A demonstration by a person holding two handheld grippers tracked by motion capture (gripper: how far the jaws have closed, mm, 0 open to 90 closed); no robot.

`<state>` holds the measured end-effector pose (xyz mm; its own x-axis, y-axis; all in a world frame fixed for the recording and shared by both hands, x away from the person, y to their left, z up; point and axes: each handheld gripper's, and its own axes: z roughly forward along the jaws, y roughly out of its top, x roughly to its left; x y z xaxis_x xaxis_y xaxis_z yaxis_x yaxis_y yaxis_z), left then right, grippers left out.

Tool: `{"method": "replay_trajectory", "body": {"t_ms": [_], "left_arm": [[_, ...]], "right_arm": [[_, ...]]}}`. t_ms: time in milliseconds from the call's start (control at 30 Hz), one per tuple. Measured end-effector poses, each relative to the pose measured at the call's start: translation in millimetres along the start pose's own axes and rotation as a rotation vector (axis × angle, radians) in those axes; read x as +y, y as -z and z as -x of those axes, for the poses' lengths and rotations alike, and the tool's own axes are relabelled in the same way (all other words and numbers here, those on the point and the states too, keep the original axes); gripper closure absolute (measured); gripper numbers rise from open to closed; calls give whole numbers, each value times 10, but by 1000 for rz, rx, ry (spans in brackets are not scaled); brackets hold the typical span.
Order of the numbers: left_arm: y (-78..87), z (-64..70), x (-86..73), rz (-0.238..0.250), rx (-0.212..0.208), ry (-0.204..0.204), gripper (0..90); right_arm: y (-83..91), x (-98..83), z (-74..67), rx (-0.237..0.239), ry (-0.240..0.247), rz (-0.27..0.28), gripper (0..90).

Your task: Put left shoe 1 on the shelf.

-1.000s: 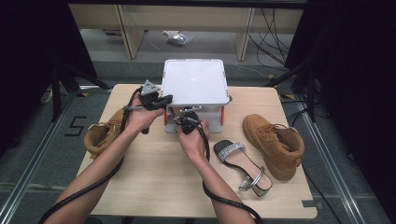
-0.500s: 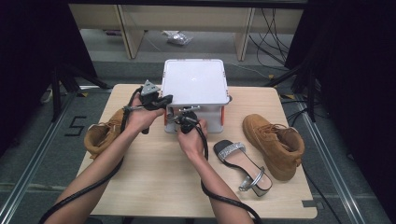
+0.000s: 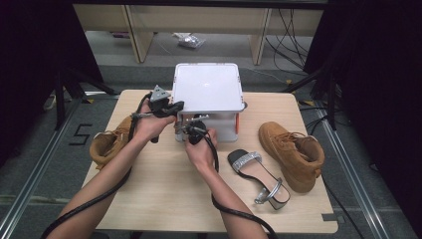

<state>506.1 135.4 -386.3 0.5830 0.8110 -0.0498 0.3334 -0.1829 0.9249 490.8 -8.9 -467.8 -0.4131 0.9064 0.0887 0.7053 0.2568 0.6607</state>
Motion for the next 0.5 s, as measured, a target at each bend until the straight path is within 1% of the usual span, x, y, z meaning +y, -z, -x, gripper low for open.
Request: {"method": "replay_trajectory", "body": {"t_ms": [100,133,333,433,500], "left_arm": [[-1,2,0,1,1,1,895],[0,0,0,0,0,1,896],[0,1,-2,1,0,1,896],[1,-1,-1,1,-1,0,896],[0,-2,-3,2,-2,2,896]], "right_arm": [[-7,20,8,-6,-1,0,900],[-18,33,18,-9,12,8,900],[-71,41,17,-12,4,3,900],[-109,32,19,-15,17,5,900],[-131,24,27,-17,22,19,900]]}}
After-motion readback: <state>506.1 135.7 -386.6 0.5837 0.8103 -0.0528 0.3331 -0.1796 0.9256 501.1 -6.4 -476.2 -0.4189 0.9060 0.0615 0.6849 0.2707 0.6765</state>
